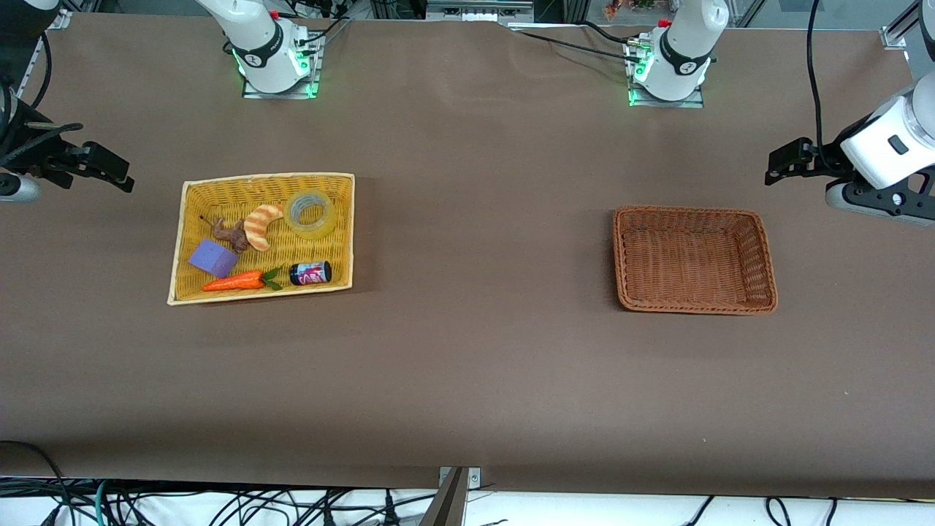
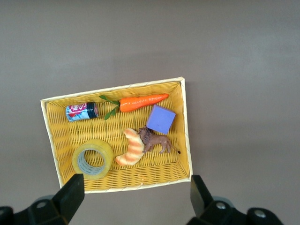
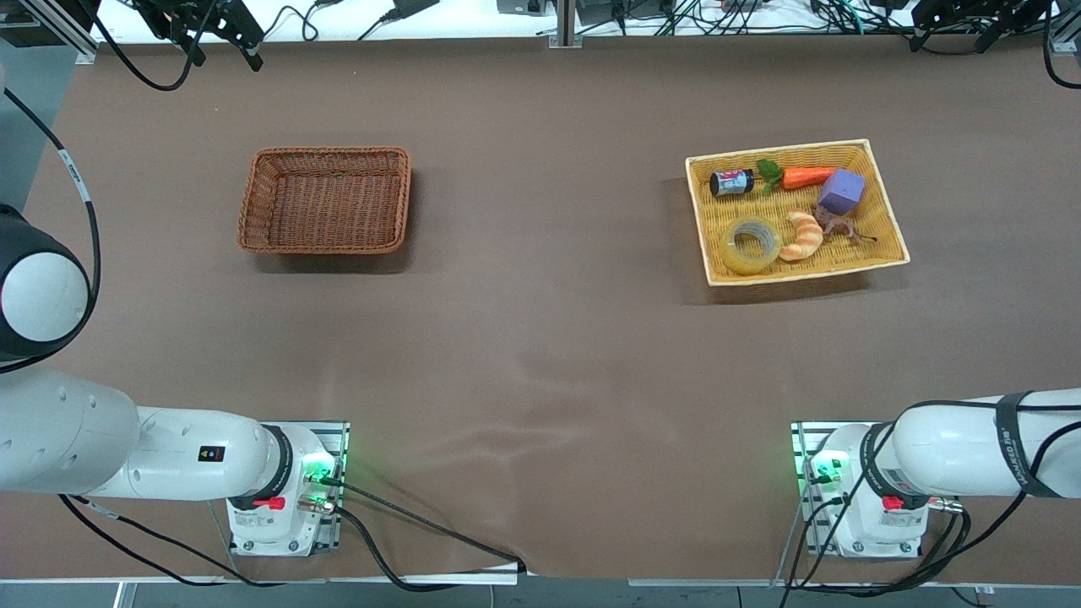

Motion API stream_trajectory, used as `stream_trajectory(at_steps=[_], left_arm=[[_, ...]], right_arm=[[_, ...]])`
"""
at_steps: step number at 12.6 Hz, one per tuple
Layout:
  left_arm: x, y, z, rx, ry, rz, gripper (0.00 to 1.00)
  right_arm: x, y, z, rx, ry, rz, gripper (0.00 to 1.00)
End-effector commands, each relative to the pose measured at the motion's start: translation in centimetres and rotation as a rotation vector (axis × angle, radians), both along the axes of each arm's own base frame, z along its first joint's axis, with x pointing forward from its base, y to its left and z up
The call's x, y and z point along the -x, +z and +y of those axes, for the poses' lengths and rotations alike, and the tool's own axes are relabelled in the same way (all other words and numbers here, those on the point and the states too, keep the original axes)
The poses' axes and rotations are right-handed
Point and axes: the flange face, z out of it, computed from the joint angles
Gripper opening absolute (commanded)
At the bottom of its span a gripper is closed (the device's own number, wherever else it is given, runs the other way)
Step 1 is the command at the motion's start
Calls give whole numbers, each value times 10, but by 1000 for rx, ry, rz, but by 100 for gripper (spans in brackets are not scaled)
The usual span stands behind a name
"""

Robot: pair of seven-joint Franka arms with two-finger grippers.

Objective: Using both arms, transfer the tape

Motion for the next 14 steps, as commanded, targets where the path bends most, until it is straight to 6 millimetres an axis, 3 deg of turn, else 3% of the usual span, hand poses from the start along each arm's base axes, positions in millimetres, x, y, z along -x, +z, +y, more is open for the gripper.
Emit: stream_trajectory(at_steps=[1, 14], left_arm=[[-5, 5, -1, 26, -15, -12, 100], [-5, 4, -1, 29, -13, -10, 100]], right_arm=[[5, 5, 0, -23, -4, -18, 100], [3, 0, 7, -10, -92, 44, 100]])
